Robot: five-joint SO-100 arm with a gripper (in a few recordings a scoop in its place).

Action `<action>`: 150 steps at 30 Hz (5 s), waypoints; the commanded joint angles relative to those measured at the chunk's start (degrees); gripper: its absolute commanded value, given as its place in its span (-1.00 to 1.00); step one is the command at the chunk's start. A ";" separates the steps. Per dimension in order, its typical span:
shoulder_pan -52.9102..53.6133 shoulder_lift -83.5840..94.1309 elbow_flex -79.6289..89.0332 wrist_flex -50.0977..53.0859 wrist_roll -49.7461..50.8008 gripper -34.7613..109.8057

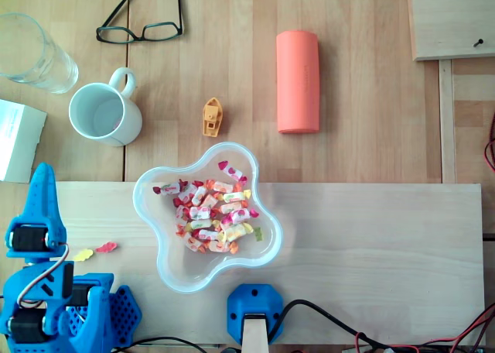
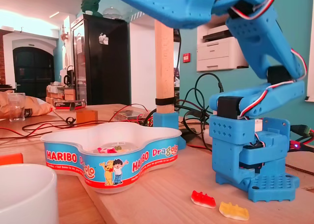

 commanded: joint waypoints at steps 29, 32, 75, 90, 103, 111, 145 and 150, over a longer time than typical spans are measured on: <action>43.42 -26.63 -13.10 45.88 -10.11 -0.40; 44.56 -26.63 -10.55 43.59 -10.11 -0.40; 48.25 -60.82 -12.30 18.63 -30.59 -0.39; 42.01 -66.88 -13.18 17.67 -30.59 -0.39; 43.86 -66.62 -13.36 17.75 -31.82 -0.39; 46.49 -66.27 -13.45 18.19 -36.30 -0.38; 46.93 -66.97 -13.36 17.75 -37.00 -0.23; 47.02 -67.06 -12.39 17.58 -37.27 -0.23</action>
